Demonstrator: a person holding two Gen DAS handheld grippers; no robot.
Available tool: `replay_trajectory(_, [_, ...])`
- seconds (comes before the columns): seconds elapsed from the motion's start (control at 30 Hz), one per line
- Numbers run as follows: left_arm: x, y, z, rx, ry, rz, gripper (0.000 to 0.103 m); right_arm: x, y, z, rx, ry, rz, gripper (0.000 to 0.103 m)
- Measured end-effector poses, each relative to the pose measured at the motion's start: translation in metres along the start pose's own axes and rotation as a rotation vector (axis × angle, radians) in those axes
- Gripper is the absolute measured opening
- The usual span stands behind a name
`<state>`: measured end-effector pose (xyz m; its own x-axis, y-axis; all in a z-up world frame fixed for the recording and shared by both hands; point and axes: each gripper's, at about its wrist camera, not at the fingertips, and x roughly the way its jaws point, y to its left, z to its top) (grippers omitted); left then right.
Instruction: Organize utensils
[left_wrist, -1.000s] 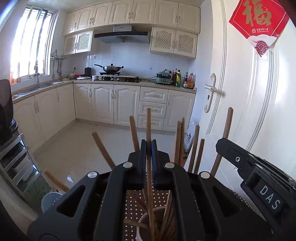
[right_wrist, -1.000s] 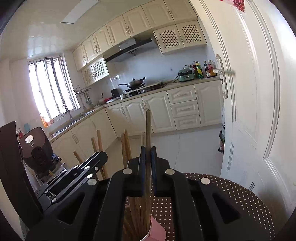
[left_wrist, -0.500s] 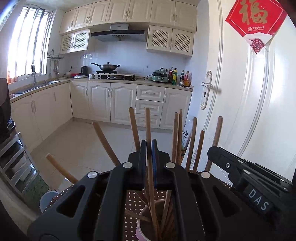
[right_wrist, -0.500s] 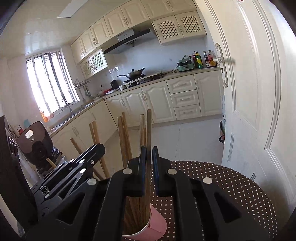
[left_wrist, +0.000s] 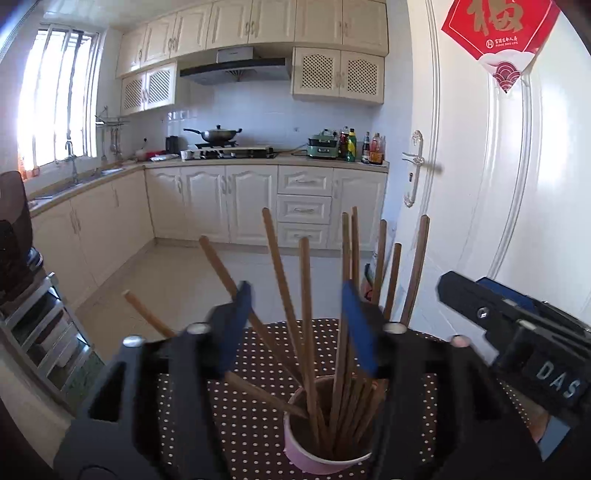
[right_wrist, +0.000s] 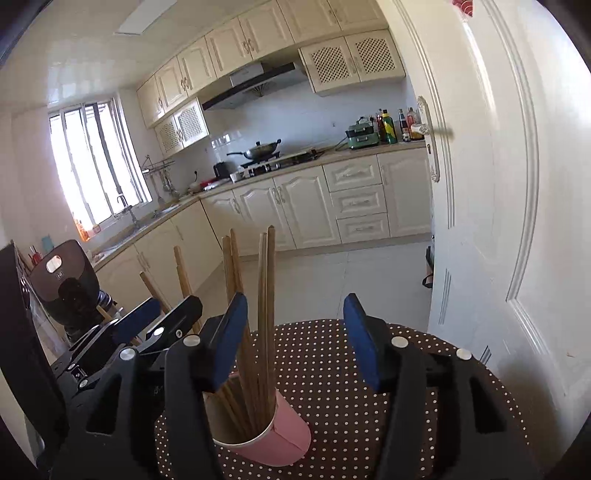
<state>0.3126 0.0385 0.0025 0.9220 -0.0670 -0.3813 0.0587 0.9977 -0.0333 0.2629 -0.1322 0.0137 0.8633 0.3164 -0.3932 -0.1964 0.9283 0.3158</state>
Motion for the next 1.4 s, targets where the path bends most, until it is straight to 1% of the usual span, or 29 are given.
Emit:
replay_trajectory(0.17, [-0.007,0.006,-0.002,-0.022,0.013,0.004,0.053,-0.010,-0.004,-0.001,-0.015,0.002,-0.031,0.056])
replay_trajectory(0.23, [-0.012,0.008,-0.002,-0.021,0.011,0.007,0.053,-0.015,-0.005,-0.002,-0.013,0.001,-0.035,0.057])
replay_trajectory(0.33, [-0.020,0.010,-0.004,-0.011,0.010,0.017,0.054,-0.021,-0.003,-0.004,-0.030,0.000,-0.044,0.061])
replay_trajectory(0.5, [-0.033,0.013,-0.010,-0.010,0.022,0.022,0.057,-0.033,-0.001,-0.009,-0.052,0.004,-0.058,0.064])
replay_trajectory(0.63, [-0.043,0.014,-0.016,-0.003,0.038,0.024,0.062,-0.044,0.002,-0.017,-0.077,0.016,-0.068,0.070])
replay_trajectory(0.73, [-0.054,0.015,-0.025,0.013,0.043,0.032,0.065,-0.052,0.005,-0.023,-0.095,0.020,-0.073,0.082])
replay_trajectory(0.83, [-0.062,0.015,-0.032,0.020,0.058,0.031,0.069,-0.060,0.007,-0.030,-0.106,0.035,-0.063,0.083])
replay_trajectory(0.93, [-0.074,0.015,-0.038,0.011,0.060,0.033,0.073,-0.069,0.011,-0.038,-0.136,0.046,-0.063,0.093])
replay_trajectory(1.1, [-0.093,0.013,-0.049,0.012,0.062,0.056,0.074,-0.086,0.013,-0.050,-0.144,0.062,-0.042,0.095])
replay_trajectory(1.23, [-0.110,0.012,-0.058,0.011,0.076,0.053,0.075,-0.096,0.012,-0.059,-0.150,0.068,-0.046,0.095])
replay_trajectory(1.4, [-0.134,0.009,-0.068,0.024,0.073,0.061,0.076,-0.113,0.011,-0.070,-0.140,0.062,-0.047,0.095])
